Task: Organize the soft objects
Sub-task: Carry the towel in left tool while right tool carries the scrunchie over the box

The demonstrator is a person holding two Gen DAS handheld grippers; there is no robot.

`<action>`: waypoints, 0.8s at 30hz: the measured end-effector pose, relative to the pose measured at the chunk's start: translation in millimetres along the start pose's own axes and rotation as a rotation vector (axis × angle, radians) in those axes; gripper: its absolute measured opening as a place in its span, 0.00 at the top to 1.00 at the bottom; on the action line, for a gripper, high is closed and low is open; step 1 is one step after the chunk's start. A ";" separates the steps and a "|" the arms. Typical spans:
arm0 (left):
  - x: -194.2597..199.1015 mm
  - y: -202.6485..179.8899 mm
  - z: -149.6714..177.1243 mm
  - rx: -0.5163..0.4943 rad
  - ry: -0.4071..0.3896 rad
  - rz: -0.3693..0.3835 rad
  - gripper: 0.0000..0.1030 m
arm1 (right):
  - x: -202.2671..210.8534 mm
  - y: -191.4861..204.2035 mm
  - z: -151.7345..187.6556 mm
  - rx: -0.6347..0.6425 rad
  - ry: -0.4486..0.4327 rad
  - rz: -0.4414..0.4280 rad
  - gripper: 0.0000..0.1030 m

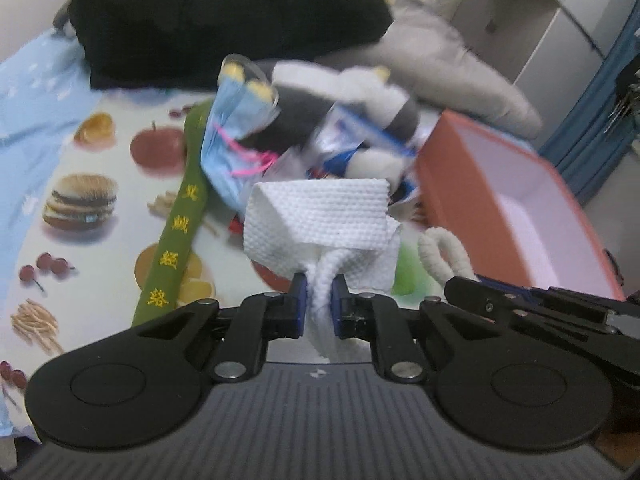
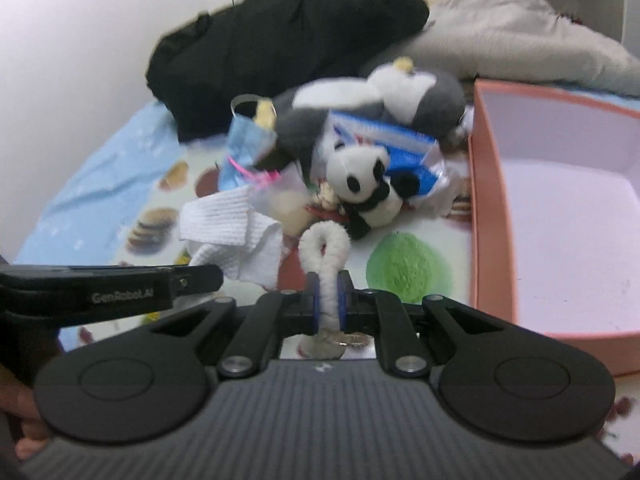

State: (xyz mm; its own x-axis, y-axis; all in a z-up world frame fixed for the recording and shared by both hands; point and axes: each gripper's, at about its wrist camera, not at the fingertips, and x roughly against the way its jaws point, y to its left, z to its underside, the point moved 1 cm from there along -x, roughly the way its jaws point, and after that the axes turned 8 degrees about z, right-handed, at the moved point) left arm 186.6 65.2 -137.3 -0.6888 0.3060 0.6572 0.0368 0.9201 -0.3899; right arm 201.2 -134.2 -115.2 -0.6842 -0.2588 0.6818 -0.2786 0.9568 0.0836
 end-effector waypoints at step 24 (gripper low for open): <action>96.4 -114.8 31.4 -0.119 -0.063 0.239 0.85 | 162.7 -50.0 22.2 -0.111 -0.223 0.198 0.88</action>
State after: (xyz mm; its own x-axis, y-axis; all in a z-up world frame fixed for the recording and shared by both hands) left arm 93.2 -18.6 -49.5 -0.6940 0.5057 0.5125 0.2860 0.8469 -0.4483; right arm 88.8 -227.1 -24.6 -0.8524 -0.0766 0.5173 -0.0582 0.9970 0.0518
